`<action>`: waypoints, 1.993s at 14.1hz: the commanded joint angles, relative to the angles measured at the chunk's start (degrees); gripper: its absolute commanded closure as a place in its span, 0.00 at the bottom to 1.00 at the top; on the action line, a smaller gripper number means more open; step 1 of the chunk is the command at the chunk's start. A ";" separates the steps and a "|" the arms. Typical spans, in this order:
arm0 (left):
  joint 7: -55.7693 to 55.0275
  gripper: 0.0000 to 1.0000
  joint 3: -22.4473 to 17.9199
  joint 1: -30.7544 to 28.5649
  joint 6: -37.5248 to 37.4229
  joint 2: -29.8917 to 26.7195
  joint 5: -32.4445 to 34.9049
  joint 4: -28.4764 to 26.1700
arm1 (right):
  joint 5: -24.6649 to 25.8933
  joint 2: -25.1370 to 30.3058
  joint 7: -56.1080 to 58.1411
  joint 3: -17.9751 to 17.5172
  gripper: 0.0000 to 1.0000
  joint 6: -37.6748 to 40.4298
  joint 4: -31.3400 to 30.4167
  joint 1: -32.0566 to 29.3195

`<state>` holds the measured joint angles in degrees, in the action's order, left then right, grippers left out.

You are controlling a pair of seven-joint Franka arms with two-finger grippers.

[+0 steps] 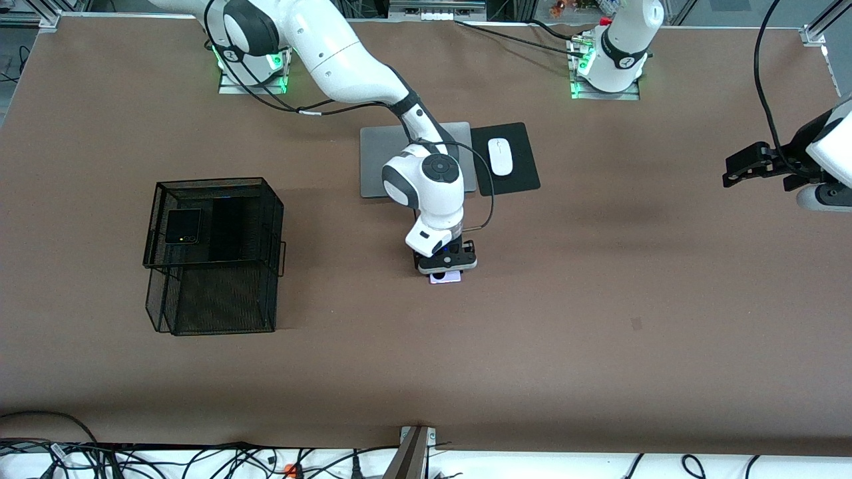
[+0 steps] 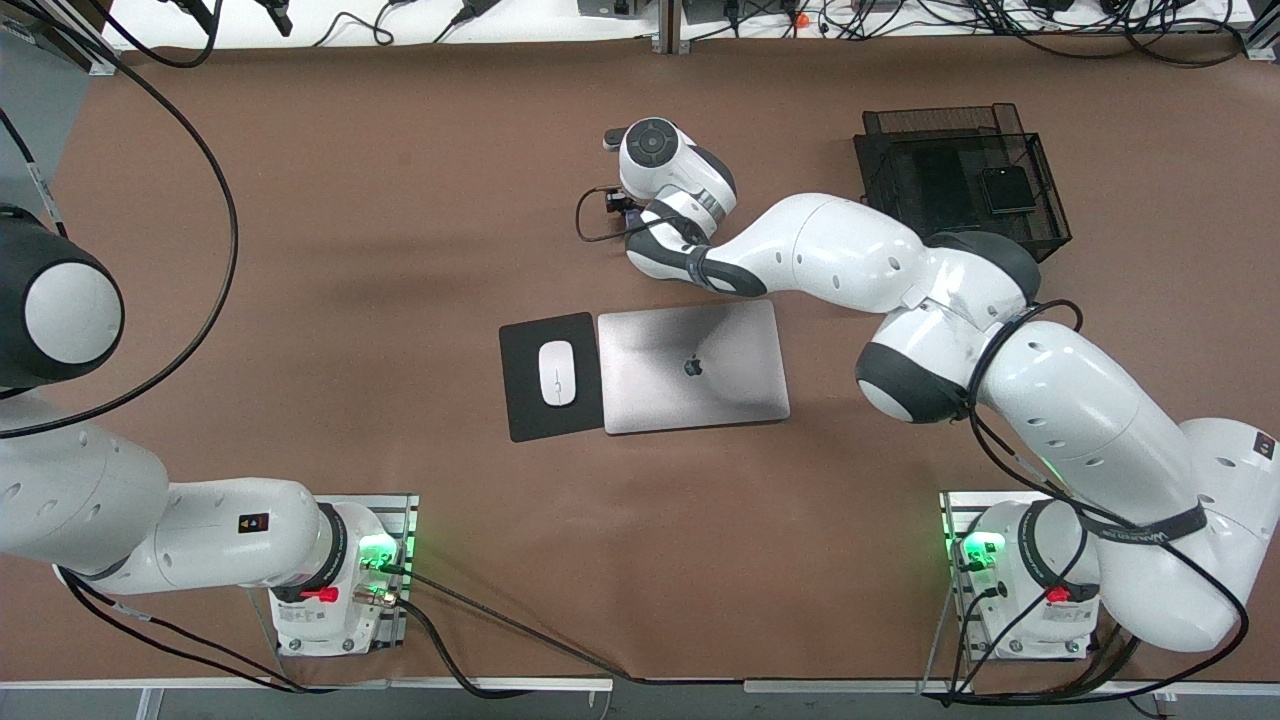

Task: Place phones with both arms
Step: 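Lift the white flip phone and carry it over the basket with the right gripper, then lower the white phone into the basket and open the right gripper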

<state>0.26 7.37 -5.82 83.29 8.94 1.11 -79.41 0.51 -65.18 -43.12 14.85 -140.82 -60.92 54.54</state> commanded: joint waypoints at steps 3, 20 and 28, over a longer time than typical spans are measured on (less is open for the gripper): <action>0.62 0.00 -0.60 0.10 0.65 -0.15 -1.20 -0.39 | 0.81 4.34 0.14 1.40 1.00 9.38 1.41 -0.75; 0.79 0.00 -0.43 0.02 2.14 1.08 -0.94 -0.13 | -8.56 28.53 51.71 1.58 1.00 33.34 -13.25 -36.51; 0.62 0.00 -0.34 0.02 2.05 0.90 -0.67 -0.13 | -12.98 28.71 52.52 1.41 1.00 16.10 -27.32 -36.70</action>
<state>0.35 7.25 -5.83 85.31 10.39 1.06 -79.59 -10.86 -38.70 9.14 16.39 -123.62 -84.89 17.74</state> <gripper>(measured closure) 0.000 0.159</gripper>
